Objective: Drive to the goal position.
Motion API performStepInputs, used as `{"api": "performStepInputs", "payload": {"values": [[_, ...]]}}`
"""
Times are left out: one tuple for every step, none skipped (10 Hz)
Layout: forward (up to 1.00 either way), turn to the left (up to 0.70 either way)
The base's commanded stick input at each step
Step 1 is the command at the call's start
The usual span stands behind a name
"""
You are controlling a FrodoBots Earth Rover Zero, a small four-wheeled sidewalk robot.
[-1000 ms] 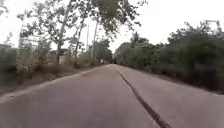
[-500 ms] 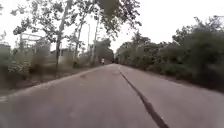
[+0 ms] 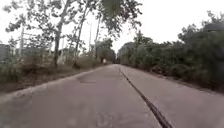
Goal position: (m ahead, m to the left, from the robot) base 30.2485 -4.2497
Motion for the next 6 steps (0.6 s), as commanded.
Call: {"api": "performStepInputs", "payload": {"values": [[1.00,0.00],[1.00,0.00],[1.00,0.00],[1.00,0.00],[1.00,0.00],[1.00,0.00]]}}
